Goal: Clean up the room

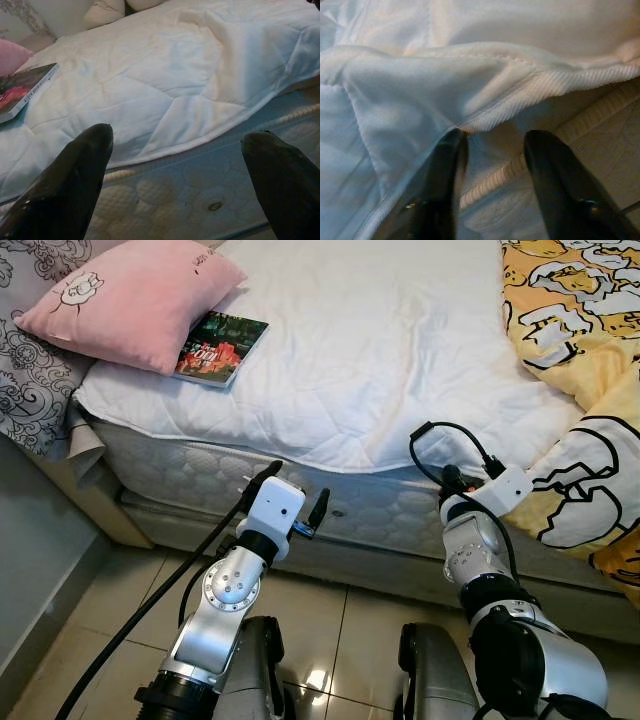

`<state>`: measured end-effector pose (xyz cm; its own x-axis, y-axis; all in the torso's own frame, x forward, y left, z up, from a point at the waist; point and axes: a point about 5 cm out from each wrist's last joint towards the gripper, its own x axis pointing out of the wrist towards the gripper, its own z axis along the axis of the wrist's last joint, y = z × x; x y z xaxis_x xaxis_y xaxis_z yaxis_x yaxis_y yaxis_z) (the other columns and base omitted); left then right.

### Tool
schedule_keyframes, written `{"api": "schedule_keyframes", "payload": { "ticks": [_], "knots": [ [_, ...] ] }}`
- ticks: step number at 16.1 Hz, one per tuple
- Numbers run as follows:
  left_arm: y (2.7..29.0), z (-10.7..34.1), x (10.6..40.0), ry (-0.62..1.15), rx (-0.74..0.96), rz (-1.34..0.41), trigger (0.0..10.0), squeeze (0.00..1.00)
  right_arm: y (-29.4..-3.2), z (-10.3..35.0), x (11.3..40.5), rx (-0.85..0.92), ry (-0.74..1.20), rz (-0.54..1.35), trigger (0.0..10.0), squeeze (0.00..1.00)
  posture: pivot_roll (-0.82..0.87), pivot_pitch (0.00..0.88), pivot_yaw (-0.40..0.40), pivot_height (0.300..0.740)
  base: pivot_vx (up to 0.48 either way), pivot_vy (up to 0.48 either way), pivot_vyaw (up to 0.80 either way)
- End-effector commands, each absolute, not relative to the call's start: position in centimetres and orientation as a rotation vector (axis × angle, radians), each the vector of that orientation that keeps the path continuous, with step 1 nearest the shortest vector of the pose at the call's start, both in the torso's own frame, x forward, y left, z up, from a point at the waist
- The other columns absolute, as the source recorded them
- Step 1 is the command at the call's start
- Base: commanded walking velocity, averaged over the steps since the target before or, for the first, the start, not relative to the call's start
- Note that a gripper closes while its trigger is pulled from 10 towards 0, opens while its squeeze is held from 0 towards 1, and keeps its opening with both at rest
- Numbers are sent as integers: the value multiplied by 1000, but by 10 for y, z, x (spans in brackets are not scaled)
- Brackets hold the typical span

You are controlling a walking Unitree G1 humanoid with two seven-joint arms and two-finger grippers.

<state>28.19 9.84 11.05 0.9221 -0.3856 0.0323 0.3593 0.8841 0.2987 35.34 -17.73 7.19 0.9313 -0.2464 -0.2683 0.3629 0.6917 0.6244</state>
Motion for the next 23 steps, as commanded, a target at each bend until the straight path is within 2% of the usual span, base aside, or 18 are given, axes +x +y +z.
{"api": "schedule_keyframes", "payload": {
  "ticks": [1,16,19,23],
  "knots": [
    [97,112,283,-103,312,-402,10000,0,-175,75,357,748,173,-328,0,16,12,63,63,595,0,0,0],
    [95,113,283,-108,316,-425,10000,0,-174,83,362,717,142,-281,0,20,12,52,74,595,0,0,0],
    [71,114,269,-101,259,-644,10000,0,-180,63,351,705,226,-316,0,20,3,61,74,595,0,0,0],
    [67,123,270,-121,247,-666,10000,0,-181,39,334,675,310,-346,0,24,2,66,74,595,0,0,0]
  ]
}}
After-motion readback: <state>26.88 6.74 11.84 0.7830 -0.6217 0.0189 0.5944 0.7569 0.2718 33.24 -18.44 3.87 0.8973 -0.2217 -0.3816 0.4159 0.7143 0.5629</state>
